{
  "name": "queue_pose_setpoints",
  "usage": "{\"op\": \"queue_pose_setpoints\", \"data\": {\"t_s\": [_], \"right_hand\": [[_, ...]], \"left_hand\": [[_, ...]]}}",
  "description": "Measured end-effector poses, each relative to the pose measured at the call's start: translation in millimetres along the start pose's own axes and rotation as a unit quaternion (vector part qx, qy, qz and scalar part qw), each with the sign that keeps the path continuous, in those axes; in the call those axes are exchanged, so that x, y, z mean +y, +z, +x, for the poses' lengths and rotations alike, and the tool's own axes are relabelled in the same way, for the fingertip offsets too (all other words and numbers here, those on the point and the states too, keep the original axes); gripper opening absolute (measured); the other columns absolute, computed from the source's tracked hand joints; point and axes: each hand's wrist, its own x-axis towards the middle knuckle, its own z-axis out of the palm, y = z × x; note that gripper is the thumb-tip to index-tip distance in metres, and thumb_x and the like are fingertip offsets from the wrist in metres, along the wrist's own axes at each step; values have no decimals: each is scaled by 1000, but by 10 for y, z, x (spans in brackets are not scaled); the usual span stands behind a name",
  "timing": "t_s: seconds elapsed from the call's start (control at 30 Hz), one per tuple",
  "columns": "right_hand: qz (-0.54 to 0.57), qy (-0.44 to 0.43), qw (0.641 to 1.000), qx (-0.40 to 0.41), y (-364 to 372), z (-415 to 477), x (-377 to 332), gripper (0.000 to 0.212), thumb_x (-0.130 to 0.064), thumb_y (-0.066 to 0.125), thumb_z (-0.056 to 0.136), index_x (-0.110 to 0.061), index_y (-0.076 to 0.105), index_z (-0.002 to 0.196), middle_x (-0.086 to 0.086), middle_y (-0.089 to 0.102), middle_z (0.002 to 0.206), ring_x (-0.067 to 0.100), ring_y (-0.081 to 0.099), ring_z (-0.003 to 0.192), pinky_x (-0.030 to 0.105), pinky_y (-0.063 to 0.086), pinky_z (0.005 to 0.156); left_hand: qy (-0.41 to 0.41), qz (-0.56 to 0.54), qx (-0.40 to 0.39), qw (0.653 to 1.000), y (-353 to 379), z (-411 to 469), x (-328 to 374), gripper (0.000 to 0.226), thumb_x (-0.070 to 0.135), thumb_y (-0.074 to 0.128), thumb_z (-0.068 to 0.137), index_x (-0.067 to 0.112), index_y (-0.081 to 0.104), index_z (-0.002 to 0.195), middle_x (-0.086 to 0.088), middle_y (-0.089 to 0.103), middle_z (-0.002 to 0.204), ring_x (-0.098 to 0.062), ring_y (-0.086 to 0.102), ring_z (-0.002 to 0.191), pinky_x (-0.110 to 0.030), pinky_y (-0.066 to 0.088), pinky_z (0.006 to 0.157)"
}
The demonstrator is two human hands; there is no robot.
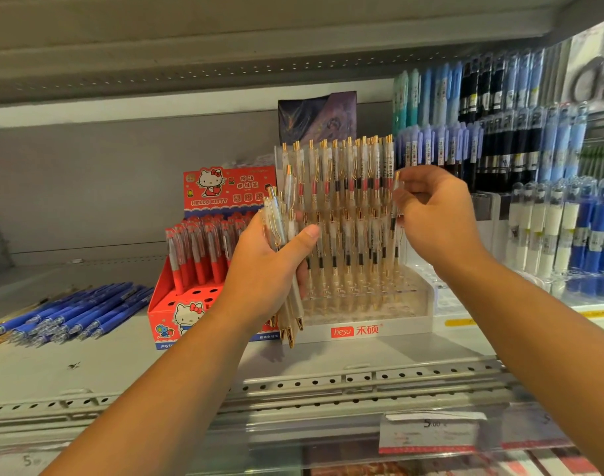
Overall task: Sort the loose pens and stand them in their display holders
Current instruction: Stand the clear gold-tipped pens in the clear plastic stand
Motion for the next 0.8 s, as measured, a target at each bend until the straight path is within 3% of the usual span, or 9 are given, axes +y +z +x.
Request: {"op": "queue_pose_setpoints", "data": {"t_s": [0.13, 0.23, 0.43, 0.63, 0.8], "right_hand": [[-72, 10, 996, -56, 48, -41, 65, 23, -6, 57, 95, -17, 60, 116, -12, 59, 91, 6, 58, 83, 30, 57, 71], [-121, 14, 990, -76, 54, -55, 100, 24, -2, 54, 95, -16, 56, 114, -10, 57, 90, 6, 56, 82, 21, 48, 63], [-190, 19, 977, -95, 88, -81, 66, 28, -1, 48, 94, -6, 52, 121, 16, 52, 121, 31, 56, 99, 47, 49, 91], [-208, 50, 971, -105, 51, -100, 92, 30, -3, 49, 93, -7, 54, 123, 14, 60, 113, 31, 57, 102, 45, 52, 87], [-217, 45, 971, -93, 56, -113, 81, 14, -7, 54, 93, -11, 58, 105, 12, 63, 100, 30, 59, 94, 44, 54, 80]], "left_hand": [[0, -5, 3, 1000, 0, 6, -11, 22, 38, 67, 84, 43, 63, 105, 18, 61, 75, -15, 56, 74, -46, 47, 71], [-1, -10, 2, 1000, -4, -3, -17, 21, 33, 67, 88, 40, 62, 107, 12, 60, 72, -16, 57, 66, -39, 47, 61], [-3, -19, 5, 1000, -4, -18, -3, 19, 22, 63, 95, 32, 62, 111, 3, 58, 69, -18, 56, 59, -34, 49, 53], [-1, -39, 4, 999, 17, -46, 32, 10, 13, 58, 96, 5, 63, 95, -4, 65, 72, -24, 54, 54, -33, 49, 46], [-4, -46, -7, 999, 29, -69, 79, 12, 8, 54, 98, 13, 60, 108, -7, 70, 80, -20, 56, 53, -34, 51, 46]]}}
